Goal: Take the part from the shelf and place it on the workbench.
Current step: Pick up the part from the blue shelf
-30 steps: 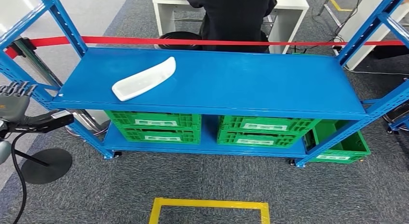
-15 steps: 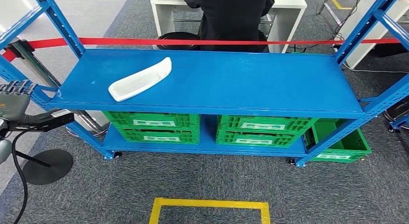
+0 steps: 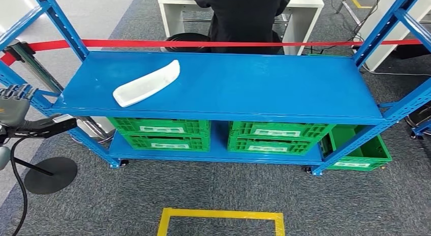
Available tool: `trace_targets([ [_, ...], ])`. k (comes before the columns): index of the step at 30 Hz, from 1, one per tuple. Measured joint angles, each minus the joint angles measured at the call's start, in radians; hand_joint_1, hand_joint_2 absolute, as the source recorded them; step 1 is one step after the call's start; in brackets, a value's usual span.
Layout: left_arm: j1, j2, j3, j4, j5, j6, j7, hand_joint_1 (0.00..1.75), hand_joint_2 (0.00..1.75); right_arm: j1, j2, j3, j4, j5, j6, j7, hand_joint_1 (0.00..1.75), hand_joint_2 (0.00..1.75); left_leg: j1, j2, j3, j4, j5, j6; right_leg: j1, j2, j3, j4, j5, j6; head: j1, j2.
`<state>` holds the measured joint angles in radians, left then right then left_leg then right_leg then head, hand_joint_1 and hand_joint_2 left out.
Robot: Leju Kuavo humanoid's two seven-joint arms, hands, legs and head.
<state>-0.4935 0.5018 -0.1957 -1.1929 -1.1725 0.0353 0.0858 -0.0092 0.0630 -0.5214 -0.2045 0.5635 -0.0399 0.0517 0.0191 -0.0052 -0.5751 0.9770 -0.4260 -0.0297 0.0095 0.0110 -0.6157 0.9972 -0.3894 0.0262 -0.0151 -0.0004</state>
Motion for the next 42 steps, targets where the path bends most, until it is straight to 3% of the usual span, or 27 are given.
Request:
trace_targets([
  [3,0.0,-0.007,-0.003,0.0,-0.005,-0.004,0.004,0.0,0.0,0.002,0.0,-0.005,0.0,0.001,0.001,0.001,0.0,0.0,0.0,0.0,-0.001,-0.004,0.002,-0.001,-0.001,0.0,-0.001,-0.003,0.002,-0.001,0.0,0.0],
  [8,0.0,-0.023,-0.009,0.002,-0.01,-0.004,0.008,0.0,0.0,0.005,0.003,-0.016,0.0,0.004,0.003,0.001,0.0,0.0,-0.004,0.001,-0.003,0.0,-0.003,0.008,-0.005,0.001,-0.002,-0.008,0.001,0.003,-0.001,0.0],
  [11,-0.001,-0.027,-0.009,0.004,-0.01,-0.001,0.004,0.0,0.0,0.004,0.003,-0.018,-0.001,0.008,0.004,-0.001,0.0,0.0,0.002,0.003,0.009,-0.022,-0.001,0.017,-0.004,0.001,-0.005,-0.003,-0.009,0.012,0.001,0.0],
  [13,0.0,-0.029,-0.009,0.006,-0.007,0.002,0.0,0.0,0.0,0.004,0.003,-0.019,-0.001,0.009,0.004,-0.004,0.0,0.0,0.008,0.006,0.026,-0.037,-0.001,0.024,-0.005,0.0,-0.038,0.07,-0.051,0.019,0.007,0.0],
  [15,0.003,-0.029,-0.009,0.009,-0.001,0.003,-0.006,0.0,0.0,0.007,0.004,-0.02,-0.001,0.012,0.004,-0.005,0.0,0.0,0.009,0.006,0.039,-0.04,-0.009,0.025,-0.012,-0.001,-0.105,0.209,-0.106,0.026,0.014,0.0],
  [16,0.004,-0.03,-0.009,0.011,0.002,0.002,-0.009,0.0,0.0,0.008,0.004,-0.021,-0.001,0.014,0.003,-0.005,0.0,0.0,0.011,0.005,0.047,-0.04,-0.016,0.022,-0.016,-0.001,-0.132,0.26,-0.115,0.031,0.015,0.0],
  [17,0.006,-0.03,-0.008,0.014,0.005,0.002,-0.012,0.0,0.0,0.01,0.005,-0.022,-0.001,0.017,0.002,-0.005,0.0,0.0,0.014,0.004,0.057,-0.039,-0.024,0.018,-0.021,-0.002,-0.144,0.277,-0.103,0.036,0.015,0.0],
  [18,0.006,-0.03,-0.007,0.016,0.007,0.001,-0.014,0.0,0.0,0.011,0.005,-0.024,-0.001,0.019,0.002,-0.006,0.0,0.0,0.018,0.003,0.07,-0.039,-0.033,0.012,-0.027,-0.002,-0.136,0.252,-0.069,0.043,0.015,0.0],
  [20,0.002,-0.029,-0.005,0.018,0.01,0.001,-0.017,0.0,0.0,0.011,0.007,-0.025,0.0,0.023,0.001,-0.007,0.0,0.0,0.028,0.001,0.097,-0.037,-0.055,-0.006,-0.038,-0.003,-0.083,0.133,0.011,0.061,0.018,0.0],
  [21,-0.002,-0.028,-0.004,0.018,0.011,0.001,-0.018,0.0,0.0,0.011,0.009,-0.026,0.0,0.024,0.001,-0.008,0.0,0.0,0.03,-0.001,0.107,-0.033,-0.066,-0.016,-0.042,-0.002,-0.054,0.077,0.025,0.065,0.023,0.0],
  [23,-0.009,-0.025,-0.002,0.019,0.011,0.001,-0.02,0.0,0.0,0.008,0.013,-0.028,0.001,0.024,0.001,-0.008,0.0,0.0,0.028,-0.003,0.113,-0.029,-0.078,-0.031,-0.043,0.003,-0.027,0.039,0.004,0.053,0.027,0.0],
  [25,-0.013,-0.024,-0.001,0.019,0.012,0.001,-0.022,0.0,0.0,0.006,0.013,-0.03,0.0,0.025,0.001,-0.009,0.0,0.0,0.029,-0.003,0.118,-0.032,-0.086,-0.04,-0.041,0.006,-0.023,0.04,-0.016,0.025,0.02,0.0],
  [27,-0.015,-0.024,0.0,0.019,0.013,0.001,-0.022,0.0,0.0,0.008,0.013,-0.032,-0.001,0.026,0.001,-0.01,0.0,0.0,0.03,0.001,0.103,0.004,-0.107,-0.043,-0.038,0.007,-0.013,0.039,-0.029,0.006,0.014,0.0],
  [28,-0.015,-0.024,0.0,0.019,0.014,0.001,-0.022,0.0,0.0,0.009,0.013,-0.032,-0.002,0.026,0.002,-0.01,0.0,0.0,0.028,0.003,0.074,0.056,-0.128,-0.043,-0.037,0.007,-0.005,0.034,-0.034,-0.001,0.01,0.0],
  [30,-0.011,-0.025,0.0,0.02,0.014,0.001,-0.022,0.0,0.0,0.01,0.013,-0.033,-0.002,0.027,0.002,-0.009,0.0,0.0,0.021,0.004,-0.019,0.204,-0.177,-0.038,-0.034,0.007,0.01,0.027,-0.044,-0.01,0.006,0.0],
  [31,-0.006,-0.026,-0.001,0.02,0.014,0.0,-0.022,0.0,0.0,0.012,0.013,-0.033,-0.002,0.027,0.002,-0.008,0.0,0.0,0.018,0.004,-0.064,0.263,-0.184,-0.035,-0.031,0.008,0.019,0.025,-0.05,-0.012,0.005,0.0],
  [32,0.0,-0.026,-0.001,0.02,0.014,0.0,-0.022,0.0,0.0,0.014,0.013,-0.034,-0.002,0.028,0.002,-0.008,0.0,0.0,0.015,0.004,-0.096,0.291,-0.168,-0.03,-0.029,0.009,0.03,0.024,-0.058,-0.013,0.005,0.0],
  [33,0.004,-0.026,-0.002,0.021,0.014,0.0,-0.022,0.0,0.0,0.016,0.013,-0.034,-0.002,0.028,0.002,-0.007,0.0,0.0,0.013,0.004,-0.111,0.281,-0.127,-0.023,-0.027,0.01,0.042,0.024,-0.066,-0.014,0.004,0.0],
  [35,0.008,-0.025,-0.001,0.021,0.014,0.001,-0.022,0.0,0.0,0.018,0.014,-0.037,-0.002,0.029,0.002,-0.007,0.0,0.0,0.007,0.004,-0.103,0.175,-0.007,-0.007,-0.025,0.012,0.064,0.024,-0.083,-0.01,0.003,0.0],
  [36,0.009,-0.023,0.0,0.021,0.013,0.002,-0.021,0.0,0.0,0.018,0.014,-0.039,-0.001,0.03,0.002,-0.006,0.0,0.0,0.003,0.004,-0.092,0.12,0.039,-0.001,-0.022,0.014,0.072,0.025,-0.091,-0.006,0.002,0.0],
  [37,0.009,-0.023,0.0,0.022,0.012,0.004,-0.02,0.0,0.0,0.018,0.014,-0.041,-0.001,0.031,0.002,-0.006,0.0,0.0,0.001,0.004,-0.081,0.075,0.059,0.002,-0.02,0.016,0.076,0.026,-0.097,-0.001,0.002,0.0],
  [39,0.012,-0.022,0.002,0.022,0.007,0.012,-0.018,0.0,0.0,0.015,0.014,-0.043,0.0,0.034,0.002,-0.005,0.0,0.0,0.0,0.002,-0.065,0.034,0.049,-0.001,-0.015,0.017,0.075,0.029,-0.105,0.005,0.002,0.0],
  [42,0.02,-0.025,0.004,0.021,0.003,0.023,-0.022,0.0,0.0,0.013,0.014,-0.046,0.0,0.04,0.001,-0.004,0.0,0.0,0.003,-0.003,-0.059,0.018,0.035,-0.006,-0.014,0.015,0.079,0.018,-0.1,0.004,0.005,0.0],
])
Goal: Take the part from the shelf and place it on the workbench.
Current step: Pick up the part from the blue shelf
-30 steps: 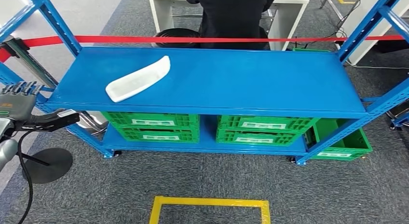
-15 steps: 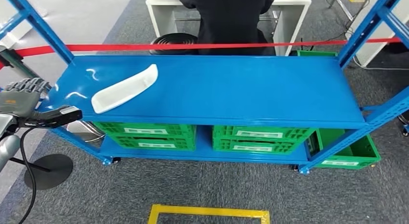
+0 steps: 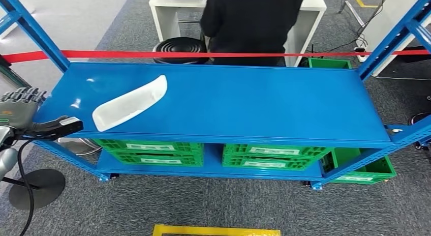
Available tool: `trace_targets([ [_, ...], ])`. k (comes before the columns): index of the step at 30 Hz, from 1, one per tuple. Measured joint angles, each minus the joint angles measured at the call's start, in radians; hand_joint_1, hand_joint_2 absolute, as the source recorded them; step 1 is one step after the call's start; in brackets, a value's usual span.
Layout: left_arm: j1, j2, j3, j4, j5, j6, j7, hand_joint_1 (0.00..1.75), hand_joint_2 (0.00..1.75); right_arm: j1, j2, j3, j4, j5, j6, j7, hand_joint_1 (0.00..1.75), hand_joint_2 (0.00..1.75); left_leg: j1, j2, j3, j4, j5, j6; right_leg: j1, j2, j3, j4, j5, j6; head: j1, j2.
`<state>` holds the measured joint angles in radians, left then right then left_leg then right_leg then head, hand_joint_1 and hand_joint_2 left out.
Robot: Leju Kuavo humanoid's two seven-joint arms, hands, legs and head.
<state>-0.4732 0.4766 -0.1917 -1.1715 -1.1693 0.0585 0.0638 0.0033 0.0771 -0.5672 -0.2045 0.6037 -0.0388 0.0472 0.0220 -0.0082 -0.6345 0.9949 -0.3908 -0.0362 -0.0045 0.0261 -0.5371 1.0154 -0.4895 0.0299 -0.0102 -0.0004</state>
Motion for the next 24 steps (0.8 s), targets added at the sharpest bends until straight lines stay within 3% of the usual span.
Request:
trace_targets([
  [6,0.023,-0.005,0.003,0.0,0.02,0.0,-0.011,0.0,0.0,-0.003,0.0,-0.004,0.0,0.006,0.0,-0.002,0.0,0.0,-0.002,-0.003,0.003,-0.002,-0.006,0.011,0.0,-0.003,0.016,-0.027,0.002,0.003,0.0,0.0],
  [10,0.026,-0.014,0.013,-0.006,0.048,-0.001,-0.008,0.0,0.0,-0.003,0.0,-0.005,0.0,0.011,0.001,-0.002,0.0,0.0,-0.003,-0.003,0.005,-0.002,-0.005,0.016,-0.001,-0.004,0.016,-0.029,0.004,0.012,0.0,0.0],
  [18,0.026,-0.041,0.04,-0.037,0.077,0.0,-0.004,0.0,0.0,-0.004,0.0,-0.012,0.0,0.019,0.001,-0.002,0.0,0.0,-0.003,-0.003,0.02,-0.006,-0.003,0.016,0.0,-0.003,0.023,-0.03,0.004,0.017,-0.001,0.0],
  [19,0.026,-0.042,0.042,-0.039,0.077,0.0,-0.004,0.0,0.44,-0.004,0.0,-0.013,0.0,0.019,0.001,-0.003,0.0,0.0,-0.003,-0.003,0.021,-0.007,-0.003,0.015,0.0,-0.003,0.024,-0.03,0.004,0.017,-0.001,0.0],
  [22,0.026,-0.046,0.044,-0.044,0.082,0.001,-0.003,0.0,0.44,-0.004,0.0,-0.017,0.0,0.019,0.001,-0.003,0.0,0.0,-0.003,-0.003,0.023,-0.008,-0.003,0.015,0.0,-0.003,0.028,-0.03,0.004,0.017,-0.001,0.0],
  [23,0.027,-0.048,0.047,-0.046,0.086,0.004,-0.001,0.0,0.0,-0.004,0.0,-0.018,0.0,0.02,0.001,-0.003,0.0,0.0,-0.003,-0.003,0.023,-0.008,-0.002,0.015,0.0,-0.003,0.03,-0.03,0.004,0.017,-0.001,0.0],
  [24,0.028,-0.051,0.051,-0.05,0.094,0.011,0.0,0.0,0.0,-0.004,0.0,-0.02,0.0,0.021,0.001,-0.002,0.0,0.0,-0.003,-0.003,0.024,-0.008,-0.002,0.015,0.0,-0.003,0.031,-0.03,0.004,0.017,-0.001,0.0],
])
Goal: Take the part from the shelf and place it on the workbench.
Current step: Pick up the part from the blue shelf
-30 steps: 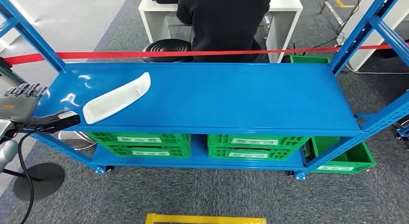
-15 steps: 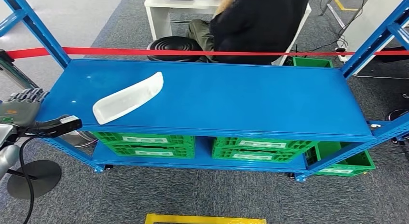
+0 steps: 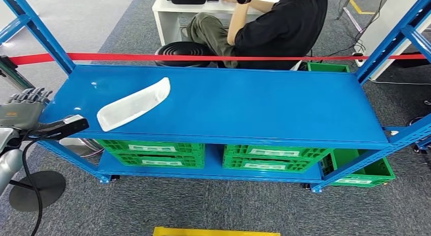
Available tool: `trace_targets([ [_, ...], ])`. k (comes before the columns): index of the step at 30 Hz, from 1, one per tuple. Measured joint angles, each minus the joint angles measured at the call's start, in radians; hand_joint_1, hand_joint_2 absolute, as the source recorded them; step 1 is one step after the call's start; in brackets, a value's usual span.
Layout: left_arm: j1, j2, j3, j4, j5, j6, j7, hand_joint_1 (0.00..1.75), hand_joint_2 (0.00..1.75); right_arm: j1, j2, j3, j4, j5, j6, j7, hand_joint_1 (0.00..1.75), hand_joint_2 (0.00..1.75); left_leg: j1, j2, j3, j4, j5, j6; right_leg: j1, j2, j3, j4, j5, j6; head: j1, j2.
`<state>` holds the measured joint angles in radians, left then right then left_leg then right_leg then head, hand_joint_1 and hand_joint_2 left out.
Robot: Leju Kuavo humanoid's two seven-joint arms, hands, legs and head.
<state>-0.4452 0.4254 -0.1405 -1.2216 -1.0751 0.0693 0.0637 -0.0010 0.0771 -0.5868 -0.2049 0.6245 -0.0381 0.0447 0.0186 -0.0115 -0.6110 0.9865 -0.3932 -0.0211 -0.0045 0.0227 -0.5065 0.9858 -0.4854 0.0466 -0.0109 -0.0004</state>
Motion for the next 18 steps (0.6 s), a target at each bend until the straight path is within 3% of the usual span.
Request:
trace_targets([
  [4,0.011,-0.023,0.032,-0.035,0.051,0.042,-0.003,0.0,0.0,-0.001,0.0,-0.003,0.0,0.016,-0.002,0.0,0.0,0.0,0.0,0.0,0.0,0.0,0.0,0.0,0.0,0.0,0.001,0.0,0.0,0.0,0.0,0.0],
  [9,-0.023,-0.027,0.059,-0.037,0.133,-0.079,-0.023,0.0,0.0,-0.003,0.0,-0.009,0.0,0.036,0.006,-0.003,0.0,0.0,0.0,0.0,0.001,0.0,0.0,0.0,0.0,-0.001,-0.003,0.0,-0.001,-0.001,0.0,0.0],
  [14,-0.116,-0.047,0.038,0.042,0.134,-0.156,-0.002,0.0,0.0,-0.012,0.0,-0.01,0.0,0.06,0.016,-0.004,0.0,0.0,0.0,0.0,0.001,0.0,0.001,0.0,0.0,-0.002,-0.004,0.0,0.0,-0.001,0.0,0.0],
  [18,-0.208,-0.056,-0.006,0.144,0.162,-0.192,-0.036,0.0,0.0,-0.016,-0.002,-0.011,0.0,0.081,0.024,-0.007,0.0,0.0,0.0,0.0,0.001,0.0,0.001,0.0,0.0,-0.001,0.0,0.0,0.001,0.0,0.0,0.0],
])
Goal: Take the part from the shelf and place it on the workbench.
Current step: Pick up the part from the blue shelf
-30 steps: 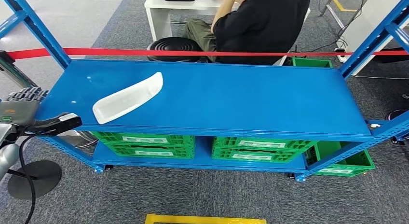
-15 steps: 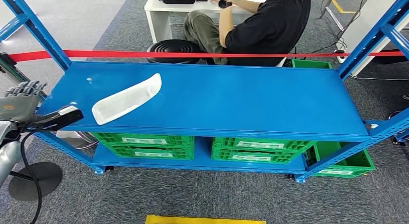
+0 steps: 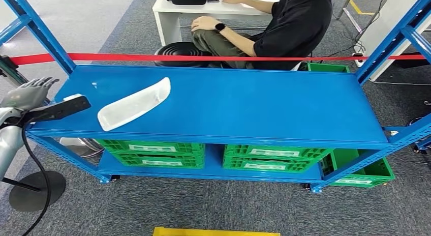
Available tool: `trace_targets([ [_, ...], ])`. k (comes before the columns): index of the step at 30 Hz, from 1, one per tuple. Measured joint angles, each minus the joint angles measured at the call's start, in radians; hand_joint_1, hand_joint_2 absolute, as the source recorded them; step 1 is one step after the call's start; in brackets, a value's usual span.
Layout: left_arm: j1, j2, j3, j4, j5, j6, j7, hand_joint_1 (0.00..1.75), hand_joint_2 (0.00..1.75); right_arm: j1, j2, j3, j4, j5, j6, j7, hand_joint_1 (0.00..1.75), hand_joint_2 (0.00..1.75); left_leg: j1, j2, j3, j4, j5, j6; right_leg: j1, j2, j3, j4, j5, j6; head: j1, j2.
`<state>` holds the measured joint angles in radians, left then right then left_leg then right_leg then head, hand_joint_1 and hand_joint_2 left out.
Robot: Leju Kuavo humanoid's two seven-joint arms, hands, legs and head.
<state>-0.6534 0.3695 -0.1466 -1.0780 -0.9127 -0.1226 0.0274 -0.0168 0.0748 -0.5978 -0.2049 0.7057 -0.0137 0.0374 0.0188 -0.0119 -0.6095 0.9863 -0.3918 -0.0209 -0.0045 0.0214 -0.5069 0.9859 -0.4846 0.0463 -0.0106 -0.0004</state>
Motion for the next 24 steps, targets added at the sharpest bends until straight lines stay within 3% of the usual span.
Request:
trace_targets([
  [8,-0.136,-0.055,-0.094,0.225,-0.024,0.012,-0.046,0.0,0.0,-0.005,-0.01,-0.011,0.0,0.037,0.017,-0.012,0.0,0.0,0.0,0.0,0.0,0.0,0.0,0.0,0.0,0.0,0.003,0.0,0.0,0.0,0.0,0.0],
  [16,-0.171,-0.099,-0.143,0.329,-0.039,0.029,-0.052,0.0,0.0,-0.007,-0.014,-0.016,0.0,0.045,0.019,-0.014,0.0,0.0,0.0,0.0,0.001,0.0,0.0,0.0,0.0,0.0,0.003,0.0,0.0,0.0,0.0,0.0],
  [20,-0.179,-0.106,-0.152,0.35,-0.039,0.031,-0.052,0.0,1.75,-0.007,-0.015,-0.016,0.0,0.045,0.019,-0.014,0.0,0.0,0.0,0.0,0.001,0.0,0.0,0.0,0.0,0.0,0.003,0.0,0.0,0.0,0.0,0.0],
  [24,-0.183,-0.124,-0.158,0.366,-0.037,0.036,-0.052,0.0,1.75,-0.007,-0.016,-0.018,0.0,0.052,0.019,-0.011,0.0,0.0,0.0,0.0,0.001,0.0,0.0,0.0,0.0,0.0,0.003,0.0,0.0,0.0,0.0,0.0],
])
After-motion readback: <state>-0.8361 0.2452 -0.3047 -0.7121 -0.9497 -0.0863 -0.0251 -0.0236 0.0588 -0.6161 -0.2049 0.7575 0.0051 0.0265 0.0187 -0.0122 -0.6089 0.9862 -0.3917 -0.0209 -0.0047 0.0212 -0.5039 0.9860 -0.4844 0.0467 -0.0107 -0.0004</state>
